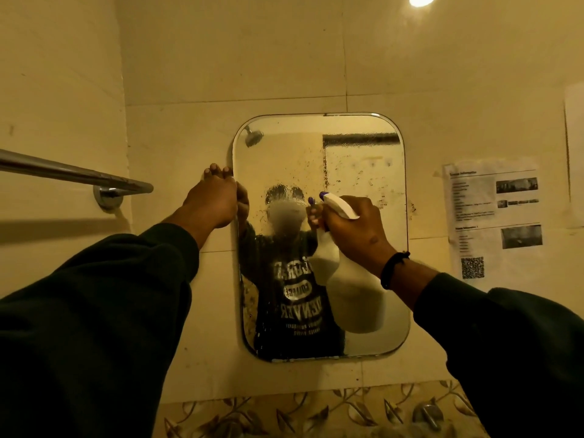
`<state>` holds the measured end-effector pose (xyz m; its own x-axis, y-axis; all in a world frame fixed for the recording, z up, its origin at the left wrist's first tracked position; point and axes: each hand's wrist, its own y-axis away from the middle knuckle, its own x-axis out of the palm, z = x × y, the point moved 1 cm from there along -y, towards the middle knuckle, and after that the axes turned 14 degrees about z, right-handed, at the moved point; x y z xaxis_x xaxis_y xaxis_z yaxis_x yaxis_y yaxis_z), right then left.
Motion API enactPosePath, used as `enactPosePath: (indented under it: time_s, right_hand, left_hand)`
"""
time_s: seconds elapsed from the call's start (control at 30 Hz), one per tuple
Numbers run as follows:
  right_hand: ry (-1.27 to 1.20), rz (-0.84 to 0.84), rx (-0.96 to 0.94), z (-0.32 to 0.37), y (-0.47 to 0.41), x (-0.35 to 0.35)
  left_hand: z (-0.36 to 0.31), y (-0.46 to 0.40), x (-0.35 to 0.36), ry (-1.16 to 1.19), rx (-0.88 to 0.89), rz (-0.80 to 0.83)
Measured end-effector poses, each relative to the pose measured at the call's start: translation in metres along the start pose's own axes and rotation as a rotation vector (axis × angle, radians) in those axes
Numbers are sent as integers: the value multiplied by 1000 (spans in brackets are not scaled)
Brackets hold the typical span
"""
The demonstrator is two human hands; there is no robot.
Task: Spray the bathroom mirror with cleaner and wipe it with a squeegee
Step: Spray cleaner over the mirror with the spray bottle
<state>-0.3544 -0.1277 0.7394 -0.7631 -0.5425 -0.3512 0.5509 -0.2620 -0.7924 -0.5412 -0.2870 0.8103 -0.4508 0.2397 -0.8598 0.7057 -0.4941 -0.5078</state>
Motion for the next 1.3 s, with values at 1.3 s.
enactPosePath:
  time_s: [1.3]
  right_hand:
    - [39, 120, 97, -32, 39, 22]
  left_hand:
    - [-5, 12, -3, -3, 12, 9]
